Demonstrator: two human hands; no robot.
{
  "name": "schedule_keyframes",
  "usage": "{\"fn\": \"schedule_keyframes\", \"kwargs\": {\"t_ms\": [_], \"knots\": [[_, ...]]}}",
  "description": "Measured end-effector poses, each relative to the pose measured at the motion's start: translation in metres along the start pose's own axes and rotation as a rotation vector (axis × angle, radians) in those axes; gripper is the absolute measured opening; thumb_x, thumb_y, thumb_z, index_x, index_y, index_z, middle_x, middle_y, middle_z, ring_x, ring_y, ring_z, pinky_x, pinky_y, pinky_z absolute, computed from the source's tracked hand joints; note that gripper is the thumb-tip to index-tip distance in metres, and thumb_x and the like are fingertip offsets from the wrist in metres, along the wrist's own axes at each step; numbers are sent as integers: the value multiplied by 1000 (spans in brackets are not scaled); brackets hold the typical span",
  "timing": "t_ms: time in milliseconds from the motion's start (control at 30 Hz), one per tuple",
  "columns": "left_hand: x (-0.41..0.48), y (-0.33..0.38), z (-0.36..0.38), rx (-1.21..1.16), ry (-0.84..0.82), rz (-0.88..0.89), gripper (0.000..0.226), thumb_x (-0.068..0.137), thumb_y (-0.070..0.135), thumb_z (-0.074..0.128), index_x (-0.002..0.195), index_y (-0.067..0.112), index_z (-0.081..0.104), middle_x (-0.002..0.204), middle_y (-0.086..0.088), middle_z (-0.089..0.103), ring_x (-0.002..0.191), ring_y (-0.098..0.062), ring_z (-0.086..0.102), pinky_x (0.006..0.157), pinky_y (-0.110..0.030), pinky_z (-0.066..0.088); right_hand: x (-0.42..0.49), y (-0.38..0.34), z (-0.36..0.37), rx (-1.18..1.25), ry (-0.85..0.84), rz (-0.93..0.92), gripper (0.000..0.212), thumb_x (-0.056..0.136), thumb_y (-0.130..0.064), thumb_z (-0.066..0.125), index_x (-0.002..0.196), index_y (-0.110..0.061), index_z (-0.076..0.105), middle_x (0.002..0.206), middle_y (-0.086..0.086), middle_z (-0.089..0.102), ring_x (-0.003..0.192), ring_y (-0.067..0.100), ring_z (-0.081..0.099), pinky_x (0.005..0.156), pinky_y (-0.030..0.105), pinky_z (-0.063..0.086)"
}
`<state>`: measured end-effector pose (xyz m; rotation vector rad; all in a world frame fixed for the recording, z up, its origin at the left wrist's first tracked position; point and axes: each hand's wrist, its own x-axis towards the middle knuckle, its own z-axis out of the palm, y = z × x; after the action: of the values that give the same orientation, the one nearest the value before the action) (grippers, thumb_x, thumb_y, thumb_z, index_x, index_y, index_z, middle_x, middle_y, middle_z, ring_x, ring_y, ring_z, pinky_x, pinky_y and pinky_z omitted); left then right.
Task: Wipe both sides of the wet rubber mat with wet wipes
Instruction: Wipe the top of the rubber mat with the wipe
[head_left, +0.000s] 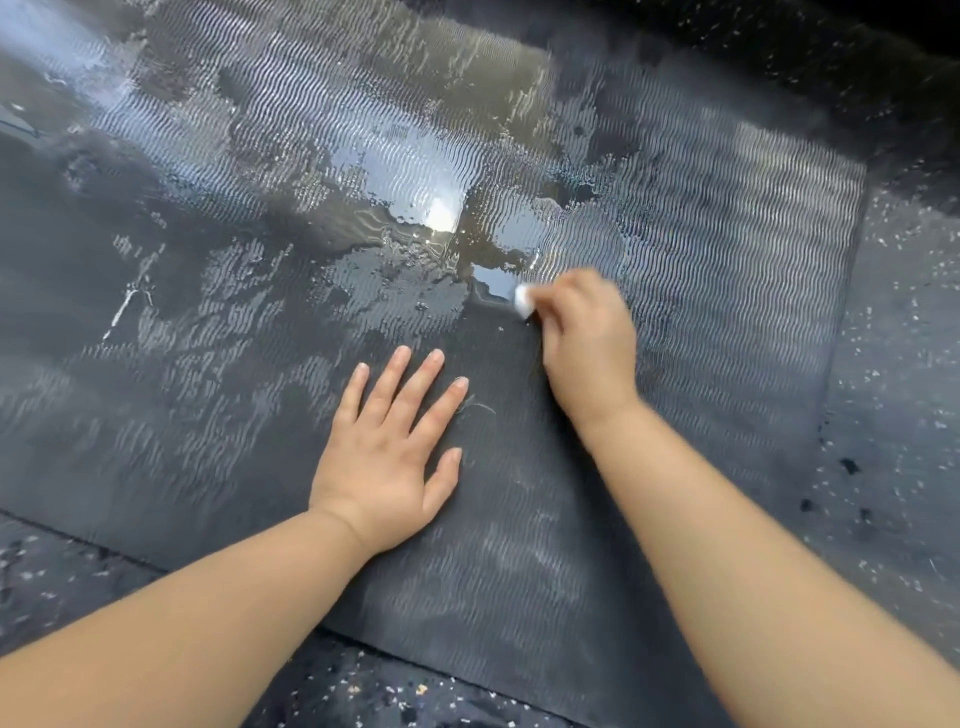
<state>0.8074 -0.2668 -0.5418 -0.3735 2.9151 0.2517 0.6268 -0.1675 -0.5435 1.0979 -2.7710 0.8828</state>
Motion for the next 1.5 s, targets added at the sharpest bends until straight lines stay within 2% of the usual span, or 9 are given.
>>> {"fn": "schedule_keyframes", "kwargs": {"t_ms": [167,300,500,600,733,900,1167,1333,1500], "knots": [[0,1,-1,-16,2,0,60,86,44,32,138,16,47,147,-13,39,136,-37,34,107,-53,18,-101,-21,-18,113,-226,-186,12,84,-3,61,81,-8,71,79,7,62,67,29,58,62,40,47],[-1,0,0,-4,0,-5,61,87,44,30,139,17,45,147,-12,39,137,-35,33,108,-53,18,-72,0,-30,86,-341,-409,18,85,-4,57,83,-9,74,78,10,63,64,30,58,57,39,48],[-1,0,1,-1,-4,-8,61,88,44,29,140,17,43,148,-12,38,138,-35,31,111,-53,16,61,61,-29,-141,-78,38,20,89,-14,58,98,-5,73,93,19,62,91,36,55,77,27,33],[0,0,1,-14,1,-7,61,87,44,30,139,17,45,147,-12,39,137,-35,33,110,-52,16,60,61,-24,-120,-41,171,21,91,-15,58,101,-5,72,97,19,59,95,32,55,74,19,31],[0,1,-2,-61,11,-19,59,86,43,32,135,16,51,144,-13,43,135,-36,36,110,-53,18,-34,28,-31,-43,7,91,16,83,0,62,88,-7,75,79,15,57,75,30,54,69,30,38],[21,12,-10,-140,144,23,52,86,36,38,127,12,59,136,-15,51,130,-36,37,109,-54,20,-139,11,-55,48,-142,-29,26,85,-10,49,87,-11,75,78,-3,62,74,13,50,70,26,43],[116,9,-19,-36,99,-100,58,95,42,33,148,22,26,156,-6,17,145,-28,4,115,-46,-5,7,69,-45,-102,-23,31,18,79,4,62,81,-8,76,70,17,58,68,33,54,66,35,34],[120,9,-12,3,96,-111,65,88,47,20,145,18,35,152,-9,28,143,-30,16,116,-50,6,87,99,-35,-170,73,318,23,88,-5,54,99,-8,73,97,17,60,94,33,55,76,23,33],[120,11,-14,-21,104,-101,65,87,45,22,141,15,43,148,-12,36,140,-34,24,114,-53,12,1,62,-35,-86,38,135,18,82,2,60,88,-9,73,79,13,56,74,29,55,68,32,43]]}}
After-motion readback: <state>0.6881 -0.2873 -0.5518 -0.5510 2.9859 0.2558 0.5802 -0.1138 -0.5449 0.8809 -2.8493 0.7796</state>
